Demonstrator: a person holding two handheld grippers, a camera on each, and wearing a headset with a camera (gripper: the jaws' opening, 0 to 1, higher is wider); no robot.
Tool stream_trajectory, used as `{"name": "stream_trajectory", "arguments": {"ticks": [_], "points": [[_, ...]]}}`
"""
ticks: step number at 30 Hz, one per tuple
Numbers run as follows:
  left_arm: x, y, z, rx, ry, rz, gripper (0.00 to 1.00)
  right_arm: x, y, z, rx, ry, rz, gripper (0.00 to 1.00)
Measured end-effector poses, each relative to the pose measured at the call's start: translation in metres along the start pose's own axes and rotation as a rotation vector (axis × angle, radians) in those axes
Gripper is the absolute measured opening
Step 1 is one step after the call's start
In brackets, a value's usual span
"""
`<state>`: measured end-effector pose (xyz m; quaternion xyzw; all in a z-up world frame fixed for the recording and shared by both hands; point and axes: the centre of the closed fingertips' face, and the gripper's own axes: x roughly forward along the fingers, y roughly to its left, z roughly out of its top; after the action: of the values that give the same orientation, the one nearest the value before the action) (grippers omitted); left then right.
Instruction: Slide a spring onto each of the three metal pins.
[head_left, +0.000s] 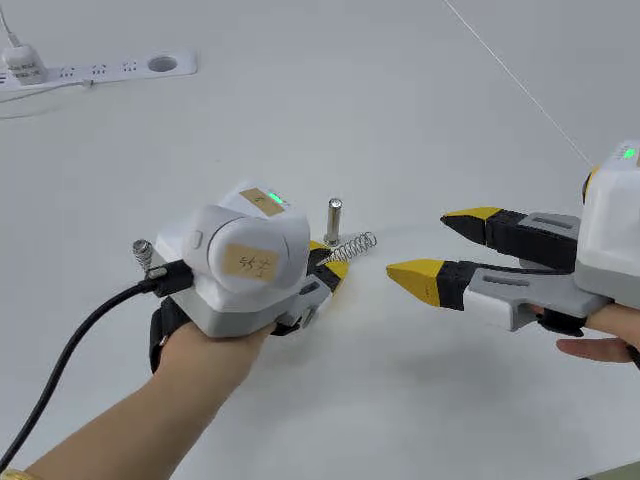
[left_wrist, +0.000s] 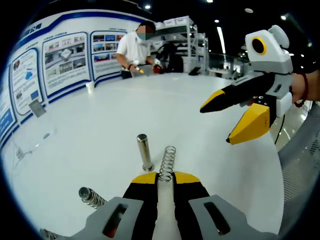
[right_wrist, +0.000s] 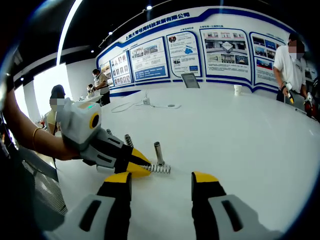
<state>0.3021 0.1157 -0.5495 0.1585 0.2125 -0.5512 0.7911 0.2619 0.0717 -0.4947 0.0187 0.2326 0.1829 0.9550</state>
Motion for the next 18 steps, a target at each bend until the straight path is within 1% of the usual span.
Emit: {"name": "stream_trajectory", "arguments": {"ticks": [5, 9, 10, 11, 16, 18], "points": [[-0.011, 0.000, 0.006, -0.032, -0.036, 0.008, 0.10, 0.001, 0.000, 0.009, 0.039, -0.021, -0.006, 0.49], [-0.021, -0.003, 0.009, -0.053, -0.066, 0.001, 0.10, 0.003, -0.001, 0.014, 0.058, -0.028, -0.016, 0.46], [-0.024, -0.005, 0.012, -0.076, -0.088, -0.005, 0.10, 0.004, 0.000, 0.016, 0.081, -0.034, -0.011, 0.45], [-0.026, -0.005, 0.013, -0.091, -0.099, -0.007, 0.10, 0.004, 0.000, 0.018, 0.095, -0.041, -0.009, 0.45], [-0.038, -0.004, 0.018, -0.128, -0.139, -0.012, 0.10, 0.008, 0.006, 0.024, 0.128, -0.058, 0.015, 0.45], [-0.041, -0.003, 0.021, -0.158, -0.161, -0.017, 0.10, 0.009, 0.009, 0.030, 0.172, -0.079, 0.035, 0.44]]}}
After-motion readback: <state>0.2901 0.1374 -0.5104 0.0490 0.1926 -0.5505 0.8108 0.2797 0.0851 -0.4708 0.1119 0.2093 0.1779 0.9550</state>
